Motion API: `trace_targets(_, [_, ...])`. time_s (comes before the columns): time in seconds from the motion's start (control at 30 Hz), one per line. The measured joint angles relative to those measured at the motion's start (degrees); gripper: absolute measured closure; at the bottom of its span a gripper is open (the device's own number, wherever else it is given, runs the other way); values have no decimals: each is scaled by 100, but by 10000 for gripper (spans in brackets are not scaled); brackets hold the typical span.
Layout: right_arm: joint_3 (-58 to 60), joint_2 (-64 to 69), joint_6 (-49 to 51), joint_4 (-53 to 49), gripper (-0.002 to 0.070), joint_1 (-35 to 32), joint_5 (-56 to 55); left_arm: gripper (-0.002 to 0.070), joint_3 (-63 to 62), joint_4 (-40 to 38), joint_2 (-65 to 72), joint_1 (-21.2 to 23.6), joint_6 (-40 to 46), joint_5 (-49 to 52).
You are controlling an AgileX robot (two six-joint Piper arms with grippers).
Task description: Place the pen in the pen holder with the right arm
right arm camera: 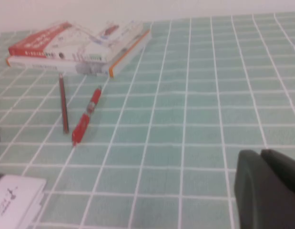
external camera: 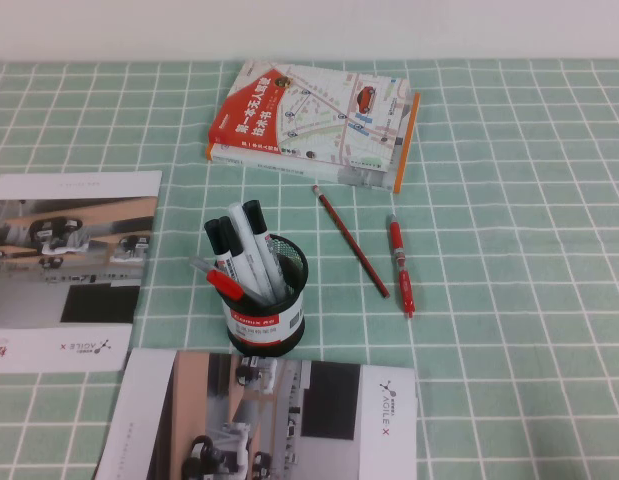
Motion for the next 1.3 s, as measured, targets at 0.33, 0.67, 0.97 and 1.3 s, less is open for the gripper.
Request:
trace_targets(0.33, [0,0,0,1402,696,0,-325,679,0,0,0,0,0,0])
trace_targets(0.67, [0,0,0,2740,696,0,-871,679,0,0,0,0,0,0])
trace_targets(0.97, [-521,866,0,3320,696,0,229,679,0,0,0,0,0,0])
trace_targets(1.3, [-2211,3378,0,2732,696,0,1609,679,0,0,0,0,0,0])
